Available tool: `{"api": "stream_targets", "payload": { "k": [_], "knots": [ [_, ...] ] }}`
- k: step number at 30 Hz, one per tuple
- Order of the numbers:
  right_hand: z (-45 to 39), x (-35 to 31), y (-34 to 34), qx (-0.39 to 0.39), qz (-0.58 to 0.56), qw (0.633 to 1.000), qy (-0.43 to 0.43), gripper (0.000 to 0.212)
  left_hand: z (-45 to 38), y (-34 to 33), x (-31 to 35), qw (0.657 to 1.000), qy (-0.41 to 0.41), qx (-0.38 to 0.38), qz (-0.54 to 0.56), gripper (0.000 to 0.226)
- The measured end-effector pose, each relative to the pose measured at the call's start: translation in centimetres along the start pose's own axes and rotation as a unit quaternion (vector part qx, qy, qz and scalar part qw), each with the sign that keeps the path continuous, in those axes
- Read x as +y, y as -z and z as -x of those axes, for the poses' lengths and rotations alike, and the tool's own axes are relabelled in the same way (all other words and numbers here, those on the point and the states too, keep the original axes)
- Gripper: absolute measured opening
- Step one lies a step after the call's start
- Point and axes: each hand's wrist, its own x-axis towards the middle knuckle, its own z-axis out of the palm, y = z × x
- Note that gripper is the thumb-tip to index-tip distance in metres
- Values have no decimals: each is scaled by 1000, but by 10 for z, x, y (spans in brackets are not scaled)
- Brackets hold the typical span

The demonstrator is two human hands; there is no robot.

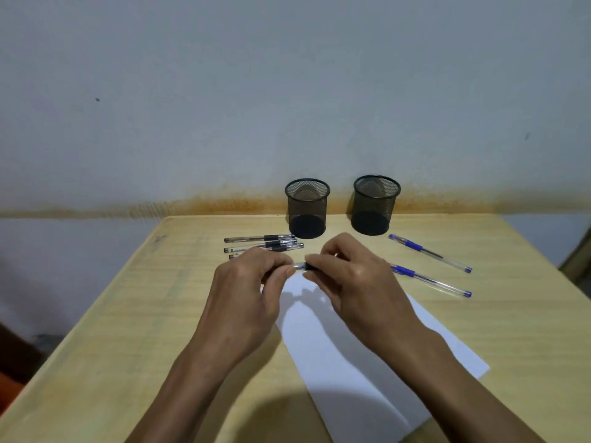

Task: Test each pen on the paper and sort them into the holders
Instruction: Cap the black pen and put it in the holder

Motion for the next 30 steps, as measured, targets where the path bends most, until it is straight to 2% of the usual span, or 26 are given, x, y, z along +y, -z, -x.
{"api": "stream_targets", "payload": {
  "k": [4,6,9,13,17,19,21,24,30],
  "knots": [
    [-1,11,-5,-12,-20,1000,2,14,-7,-4,0,998,32,-5,56,11],
    [-10,20,-4,14,-47,998,-41,10,-14,-8,-2,993,56,1,101,12],
    [-34,37,2,97,-108,980,-140,17,-29,-22,-14,990,82,21,112,11],
    [-80,62,7,184,-172,934,-252,13,-63,-52,-36,990,111,46,80,33],
    [-121,79,-2,233,-258,887,-303,16,-103,-79,-48,992,116,13,53,60],
    [-133,87,-14,220,-273,879,-324,16,-120,-90,-55,990,134,-2,52,70],
    [-140,96,-29,183,-250,886,-345,15,-133,-98,-60,987,147,-12,57,73],
    [-139,106,-49,135,-232,889,-370,22,-141,-105,-65,984,158,-21,74,69],
    [-123,115,-69,93,-229,889,-386,20,-139,-113,-78,986,149,-27,68,63]
  ]
}}
